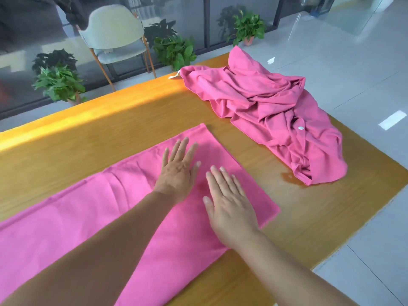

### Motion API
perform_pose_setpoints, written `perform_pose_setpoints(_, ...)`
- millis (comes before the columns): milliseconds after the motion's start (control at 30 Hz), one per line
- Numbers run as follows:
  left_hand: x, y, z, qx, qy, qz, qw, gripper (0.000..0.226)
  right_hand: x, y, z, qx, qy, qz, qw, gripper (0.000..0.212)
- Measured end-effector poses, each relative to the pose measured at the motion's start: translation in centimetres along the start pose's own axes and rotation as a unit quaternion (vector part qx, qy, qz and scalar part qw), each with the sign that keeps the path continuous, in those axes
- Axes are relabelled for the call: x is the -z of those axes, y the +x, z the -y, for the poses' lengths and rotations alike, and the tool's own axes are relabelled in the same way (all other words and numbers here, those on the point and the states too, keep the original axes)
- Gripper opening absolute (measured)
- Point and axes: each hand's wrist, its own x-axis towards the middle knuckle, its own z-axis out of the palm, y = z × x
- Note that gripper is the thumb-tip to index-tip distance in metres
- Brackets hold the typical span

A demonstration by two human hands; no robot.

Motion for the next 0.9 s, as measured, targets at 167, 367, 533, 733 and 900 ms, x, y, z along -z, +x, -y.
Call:
perform_pose_setpoints(167,-0.3,-9.1,2.5,0.103,0.015,-0.010,0.995,0.072,-1.4,0.1,0.1,0.021,-0.040,0.068,0.997,0.077)
perform_pose_setpoints(367,-0.3,-18.3,3.9,0.250,0.045,-0.061,0.965,0.076,-0.2,-0.3,1.2,0.021,-0.016,0.037,0.999,0.082)
perform_pose_setpoints(533,-1.0,-21.6,2.7,0.301,0.049,-0.051,0.951,0.083,-3.5,-1.7,10.0,0.167,0.022,0.070,0.983,0.067)
perform_pose_setpoints(733,-0.7,-22.1,2.9,0.290,0.072,-0.024,0.954,0.082,-2.7,-2.8,2.2,0.116,-0.089,0.074,0.986,0.084)
perform_pose_setpoints(900,-0.6,-23.2,3.2,0.281,0.085,-0.025,0.955,0.089,1.5,-2.0,-6.2,0.014,-0.142,0.082,0.986,0.096)
